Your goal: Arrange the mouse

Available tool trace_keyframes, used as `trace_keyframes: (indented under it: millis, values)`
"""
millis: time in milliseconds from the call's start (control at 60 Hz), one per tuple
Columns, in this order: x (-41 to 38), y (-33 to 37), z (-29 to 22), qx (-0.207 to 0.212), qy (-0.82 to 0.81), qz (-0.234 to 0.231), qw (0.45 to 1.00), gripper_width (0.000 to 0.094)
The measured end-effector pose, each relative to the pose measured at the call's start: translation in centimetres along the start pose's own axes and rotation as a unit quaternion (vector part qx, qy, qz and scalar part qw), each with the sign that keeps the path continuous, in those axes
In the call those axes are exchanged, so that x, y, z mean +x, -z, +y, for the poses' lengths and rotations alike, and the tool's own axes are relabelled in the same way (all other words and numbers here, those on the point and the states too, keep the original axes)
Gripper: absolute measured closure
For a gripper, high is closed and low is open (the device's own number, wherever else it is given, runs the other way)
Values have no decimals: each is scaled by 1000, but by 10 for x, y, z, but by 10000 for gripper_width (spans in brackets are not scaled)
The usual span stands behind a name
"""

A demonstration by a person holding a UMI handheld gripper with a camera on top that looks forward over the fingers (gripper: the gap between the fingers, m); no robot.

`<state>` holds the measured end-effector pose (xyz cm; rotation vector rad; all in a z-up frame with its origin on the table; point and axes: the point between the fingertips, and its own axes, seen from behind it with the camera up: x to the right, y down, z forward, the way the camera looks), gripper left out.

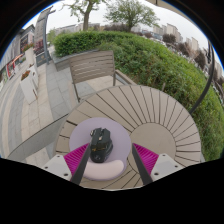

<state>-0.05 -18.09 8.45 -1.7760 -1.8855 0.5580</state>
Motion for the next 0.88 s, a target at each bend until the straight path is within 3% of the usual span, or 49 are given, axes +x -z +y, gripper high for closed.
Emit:
trace_keyframes:
  millis: [133, 300, 883]
  values:
    - [24, 108, 22, -9, 10, -7, 1000, 85]
    - [57, 187, 52, -2, -2, 8, 1000, 83]
    - [94, 218, 90, -3, -52, 26, 998, 81]
